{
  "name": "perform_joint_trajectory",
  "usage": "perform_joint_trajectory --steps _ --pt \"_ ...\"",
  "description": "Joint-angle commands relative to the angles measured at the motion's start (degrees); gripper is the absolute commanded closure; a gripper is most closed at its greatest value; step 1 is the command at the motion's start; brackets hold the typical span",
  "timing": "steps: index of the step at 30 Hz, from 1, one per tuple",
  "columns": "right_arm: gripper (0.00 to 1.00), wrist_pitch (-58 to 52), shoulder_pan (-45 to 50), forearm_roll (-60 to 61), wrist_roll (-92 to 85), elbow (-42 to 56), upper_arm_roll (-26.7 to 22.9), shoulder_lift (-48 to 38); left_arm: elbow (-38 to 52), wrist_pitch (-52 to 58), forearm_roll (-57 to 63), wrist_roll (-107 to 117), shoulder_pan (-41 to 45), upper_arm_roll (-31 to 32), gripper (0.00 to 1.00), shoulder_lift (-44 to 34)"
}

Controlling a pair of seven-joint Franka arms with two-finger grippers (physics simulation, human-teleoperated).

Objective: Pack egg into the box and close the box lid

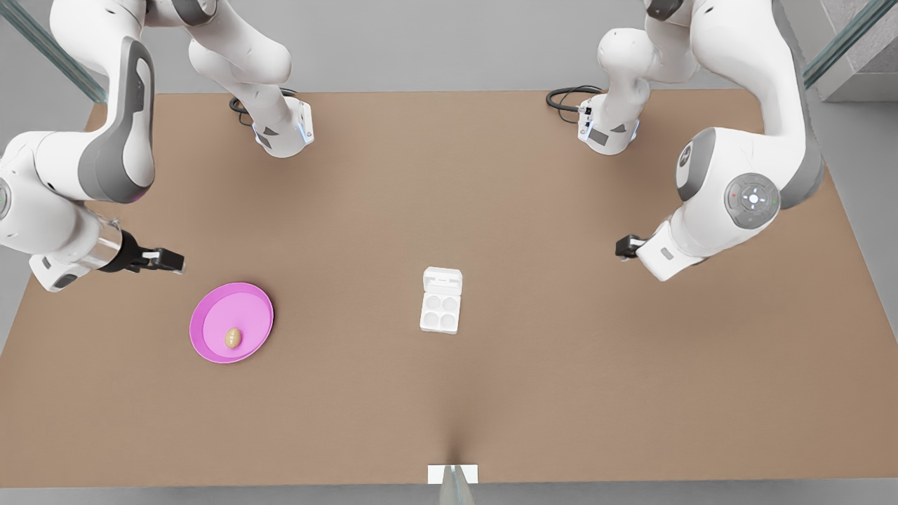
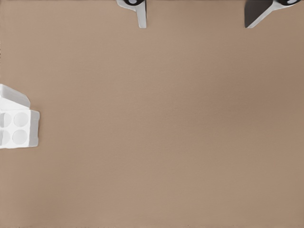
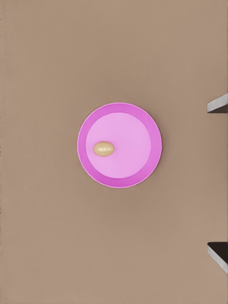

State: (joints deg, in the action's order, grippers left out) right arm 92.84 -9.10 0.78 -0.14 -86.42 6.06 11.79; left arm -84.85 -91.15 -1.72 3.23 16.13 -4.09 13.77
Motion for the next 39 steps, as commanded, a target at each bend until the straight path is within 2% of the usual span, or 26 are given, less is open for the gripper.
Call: perform_joint_trajectory --steps 1,4,5,8,10,12,15,17,19,20,23,25,28,35,36,37,39 --pt "0.0 4.54 0.05 0.01 0.31 -0.07 0.09 0.16 0.56 -3.24 -0.04 3.71 -0.31 -0.04 0.0 0.11" --pt "0.0 4.98 0.49 -0.08 0.4 0.28 0.09 2.53 0.12 -2.72 0.05 3.36 0.84 0.22 0.0 0.29" --pt "0.0 5.42 0.58 0.01 0.31 0.28 0.09 4.29 -0.14 -0.26 0.05 4.06 0.84 0.22 0.0 0.29" --pt "0.0 5.51 0.58 0.01 0.31 3.27 0.09 11.23 0.47 -2.46 -0.12 4.06 0.05 0.22 0.0 4.16" --pt "0.0 12.53 0.4 -0.52 0.4 3.01 0.09 15.45 1.26 1.15 -0.04 4.15 0.31 0.13 0.0 3.28" --pt "0.0 14.11 0.75 -0.78 0.31 3.36 0.09 21.6 1.35 0.54 -0.47 4.32 1.89 0.84 0.0 4.85" --pt "0.0 24.31 1.02 -1.31 -0.13 -0.68 0.27 23.8 1.88 -1.75 -0.12 4.15 3.39 1.63 0.0 3.54" --pt "0.0 25.98 0.32 -6.5 -0.57 -0.51 0.36 25.91 5.39 -1.66 0.05 3.97 3.47 1.89 0.0 2.92" --pt "0.0 27.12 0.14 -6.58 0.05 -2.52 0.36 25.83 16.46 -4.82 0.05 4.06 4.7 2.51 0.0 13.64" --pt "0.0 30.03 -0.04 -6.67 0.05 -5.43 0.44 24.59 17.79 -7.02 0.05 3.97 4.7 2.42 0.0 16.63" --pt "0.0 31.08 0.14 -6.76 0.22 -6.48 0.62 25.3 18.23 -9.31 -1.09 3.89 6.46 2.68 0.0 24.98" --pt "0.0 36.18 0.05 -6.76 0.22 -11.67 1.06 22.66 18.31 -9.57 -1.88 3.36 6.64 3.56 0.0 30.69" --pt "0.0 37.94 0.05 -6.76 0.22 -13.87 1.06 21.69 19.11 -10.01 -3.38 3.88 6.72 3.91 0.0 34.3" --pt "0.0 42.07 -1.18 -9.66 0.31 -10.88 1.41 26.61 25.52 -7.73 -8.03 7.13 7.25 3.38 0.0 33.43" --pt "0.0 42.33 -1.18 -9.66 0.31 -10.09 1.41 27.4 26.4 -6.85 -7.86 7.31 6.82 3.21 0.0 30.97" --pt "0.0 42.51 -1.53 -9.57 0.22 -8.95 1.32 28.37 26.4 -6.06 -7.33 6.61 6.55 -0.65 0.0 27.02" --pt "0.0 42.6 -1.53 -9.57 0.22 -8.86 1.32 28.9 25.7 -2.02 -3.2 2.14 6.11 -1.89 0.0 19.81"
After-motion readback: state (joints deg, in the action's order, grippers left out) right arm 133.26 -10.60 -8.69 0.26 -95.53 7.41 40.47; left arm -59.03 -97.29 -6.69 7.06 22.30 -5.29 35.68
